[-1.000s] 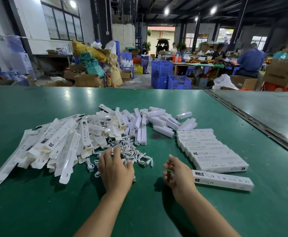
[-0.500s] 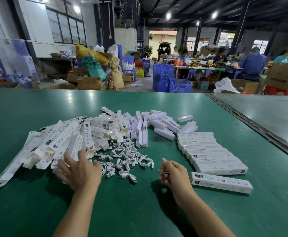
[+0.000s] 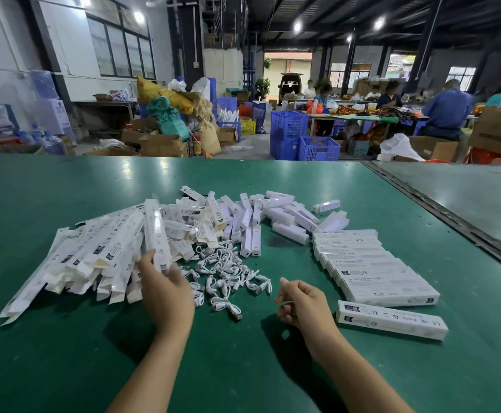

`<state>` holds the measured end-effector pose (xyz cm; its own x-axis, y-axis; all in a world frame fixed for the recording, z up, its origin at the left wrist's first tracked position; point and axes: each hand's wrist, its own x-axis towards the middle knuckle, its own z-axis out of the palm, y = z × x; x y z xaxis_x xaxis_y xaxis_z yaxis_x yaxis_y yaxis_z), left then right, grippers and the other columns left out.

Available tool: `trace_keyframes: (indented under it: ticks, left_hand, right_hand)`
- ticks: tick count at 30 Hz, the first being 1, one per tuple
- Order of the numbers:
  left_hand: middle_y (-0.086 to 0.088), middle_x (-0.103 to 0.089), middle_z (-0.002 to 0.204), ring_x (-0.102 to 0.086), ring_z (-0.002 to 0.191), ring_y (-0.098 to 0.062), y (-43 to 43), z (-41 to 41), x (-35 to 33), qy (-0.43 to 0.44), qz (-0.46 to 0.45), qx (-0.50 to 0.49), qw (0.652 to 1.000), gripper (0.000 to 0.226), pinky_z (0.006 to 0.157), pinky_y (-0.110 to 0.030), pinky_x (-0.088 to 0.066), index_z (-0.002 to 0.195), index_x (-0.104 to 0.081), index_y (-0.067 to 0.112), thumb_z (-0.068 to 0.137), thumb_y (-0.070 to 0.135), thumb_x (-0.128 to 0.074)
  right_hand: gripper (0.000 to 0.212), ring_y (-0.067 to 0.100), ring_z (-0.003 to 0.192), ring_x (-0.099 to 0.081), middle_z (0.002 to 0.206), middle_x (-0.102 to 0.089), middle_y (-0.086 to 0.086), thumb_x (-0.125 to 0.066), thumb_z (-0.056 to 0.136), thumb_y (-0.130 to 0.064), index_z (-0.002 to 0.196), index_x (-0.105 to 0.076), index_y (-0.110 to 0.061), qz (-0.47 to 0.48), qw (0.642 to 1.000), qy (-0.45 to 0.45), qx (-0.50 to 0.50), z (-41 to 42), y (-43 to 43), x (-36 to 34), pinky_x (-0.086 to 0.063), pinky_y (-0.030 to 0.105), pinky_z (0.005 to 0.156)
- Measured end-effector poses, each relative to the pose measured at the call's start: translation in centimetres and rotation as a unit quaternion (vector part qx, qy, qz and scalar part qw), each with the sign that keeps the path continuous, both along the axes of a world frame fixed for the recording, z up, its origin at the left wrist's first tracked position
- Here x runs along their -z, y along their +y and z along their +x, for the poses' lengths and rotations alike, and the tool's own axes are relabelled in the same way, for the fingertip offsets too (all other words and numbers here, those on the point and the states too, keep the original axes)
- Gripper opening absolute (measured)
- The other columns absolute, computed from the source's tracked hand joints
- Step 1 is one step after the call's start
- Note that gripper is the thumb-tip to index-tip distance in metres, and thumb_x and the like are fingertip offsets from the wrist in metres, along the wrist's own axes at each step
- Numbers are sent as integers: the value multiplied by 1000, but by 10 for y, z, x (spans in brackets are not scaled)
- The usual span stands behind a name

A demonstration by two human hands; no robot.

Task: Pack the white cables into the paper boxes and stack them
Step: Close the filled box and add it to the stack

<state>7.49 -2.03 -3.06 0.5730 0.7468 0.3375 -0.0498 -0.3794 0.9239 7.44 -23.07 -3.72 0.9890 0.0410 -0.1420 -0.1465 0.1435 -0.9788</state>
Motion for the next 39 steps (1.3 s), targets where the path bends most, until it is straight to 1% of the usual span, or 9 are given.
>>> trace_keyframes:
  ticks: [4, 8, 13, 16, 18, 20, 23, 28, 39]
  left_hand:
    - [-6, -56, 124, -65, 90, -13, -37, -7, 3, -45, -168, 175, 969, 43, 53, -14, -53, 137, -38, 21, 99, 14, -56]
    - [3, -63, 120, -67, 93, 2, -63, -12, 12, -35, -155, 286, 945, 36, 68, -15, -53, 133, -45, 28, 101, 15, -54]
    - [18, -68, 117, -64, 110, 1, -80, -17, 19, -9, -124, 389, 913, 29, 92, -24, -53, 128, -54, 35, 104, 21, -47]
    - [24, -70, 109, -65, 105, 3, -81, -16, 17, -11, -112, 401, 909, 27, 83, -10, -48, 117, -61, 36, 104, 16, -48]
    - [15, -74, 104, -68, 101, -7, -79, -14, 17, -23, -155, 390, 907, 18, 80, -14, -50, 112, -64, 27, 100, 16, -57]
    - [2, -76, 99, -70, 97, -20, -75, -11, 13, -41, -228, 379, 896, 25, 81, -27, -55, 111, -63, 18, 89, 28, -69]
    - [-14, -70, 109, -69, 95, -26, -62, -8, 3, -58, -403, 386, 828, 60, 82, -44, -55, 127, -56, 11, 81, 46, -70]
    - [-9, -73, 107, -69, 91, -24, -33, -4, -4, -117, -552, 372, 737, 52, 84, -38, -51, 136, -53, 11, 96, 45, -51]
    - [-11, -76, 107, -75, 93, -23, -30, -1, 1, -120, -540, 359, 752, 31, 81, -38, -52, 127, -54, 12, 107, 27, -36]
  right_hand:
    - [18, 14, 50, -54, 72, -64, 1, -62, 95, -23, 81, -64, -12, -15, 999, -20, -28, -4, 4, -3, -42, 22, 52]
    - [21, 17, 64, -64, 85, -69, -2, -50, 101, -27, 108, -68, -17, 14, 996, -37, -77, -9, 10, -3, -49, 26, 64]
    - [31, 17, 80, -65, 105, -71, 2, -45, 100, -35, 123, -63, -25, 81, 982, -65, -158, -16, 19, -3, -53, 32, 77]
    - [29, 20, 80, -64, 104, -69, 7, -46, 100, -32, 121, -64, -24, 86, 983, -88, -140, -17, 21, -3, -53, 34, 76]
    - [28, 22, 92, -68, 108, -71, 7, -45, 102, -22, 121, -65, -17, 53, 984, -122, -115, -14, 19, -3, -54, 35, 83]
    - [25, 17, 86, -70, 100, -74, 5, -47, 101, -13, 113, -69, -13, 29, 984, -137, -110, -14, 15, -5, -55, 27, 75]
    - [16, 12, 66, -64, 84, -72, 5, -59, 96, -16, 104, -72, -17, -44, 979, -132, -146, -18, 14, -5, -50, 24, 55]
    - [25, 12, 75, -66, 90, -74, 5, -66, 77, -42, 98, -72, -30, -135, 966, -129, -177, -19, 15, -1, -51, 32, 70]
    - [15, 17, 77, -70, 94, -73, 6, -71, 82, -27, 97, -71, -29, -153, 959, -155, -179, -19, 13, 3, -59, 36, 71]
